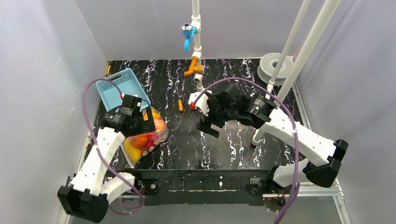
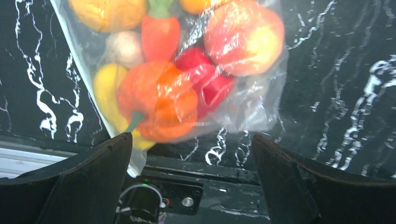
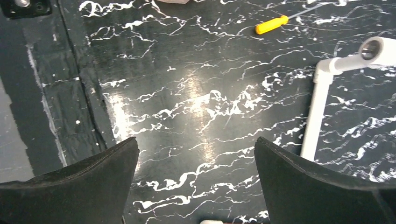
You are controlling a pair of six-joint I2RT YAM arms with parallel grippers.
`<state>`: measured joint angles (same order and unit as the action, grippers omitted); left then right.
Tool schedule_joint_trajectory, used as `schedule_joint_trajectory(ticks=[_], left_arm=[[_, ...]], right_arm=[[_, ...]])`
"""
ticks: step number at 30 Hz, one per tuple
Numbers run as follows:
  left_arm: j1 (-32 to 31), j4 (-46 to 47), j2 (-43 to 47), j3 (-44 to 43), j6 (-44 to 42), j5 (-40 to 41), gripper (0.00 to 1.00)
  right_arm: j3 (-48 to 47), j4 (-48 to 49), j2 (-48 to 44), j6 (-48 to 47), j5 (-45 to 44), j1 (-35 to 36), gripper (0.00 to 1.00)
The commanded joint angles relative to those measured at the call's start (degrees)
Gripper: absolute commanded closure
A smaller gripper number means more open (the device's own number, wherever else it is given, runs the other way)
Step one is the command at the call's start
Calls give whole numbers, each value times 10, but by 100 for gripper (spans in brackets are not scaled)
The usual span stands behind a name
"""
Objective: Open the zip-top bag and remove the fake food
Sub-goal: Pick up the zipper food storage bag at the center of the board.
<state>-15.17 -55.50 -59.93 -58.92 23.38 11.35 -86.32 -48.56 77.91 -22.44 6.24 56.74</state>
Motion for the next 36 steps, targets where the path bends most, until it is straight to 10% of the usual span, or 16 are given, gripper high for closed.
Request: schedule_joint_trajectory(ticks=[1, 10, 19, 29, 36], left_arm=[[-4, 47, -115, -17, -76, -20, 5], [-7, 84, -236, -26, -89, -16, 25], [-27, 73, -153, -30, -94, -8, 88], [-82, 136, -5, -16, -156, -210, 100], [-95, 357, 111, 90, -80, -387, 100]], right_arm=[[-18, -11, 25, 11, 70, -13, 0], [-17, -19, 21, 13, 116, -32, 0], [-3, -21, -16, 21, 181, -75, 0], [29, -39, -59, -7, 364, -128, 0], [38, -12, -65, 35, 407, -155, 0]])
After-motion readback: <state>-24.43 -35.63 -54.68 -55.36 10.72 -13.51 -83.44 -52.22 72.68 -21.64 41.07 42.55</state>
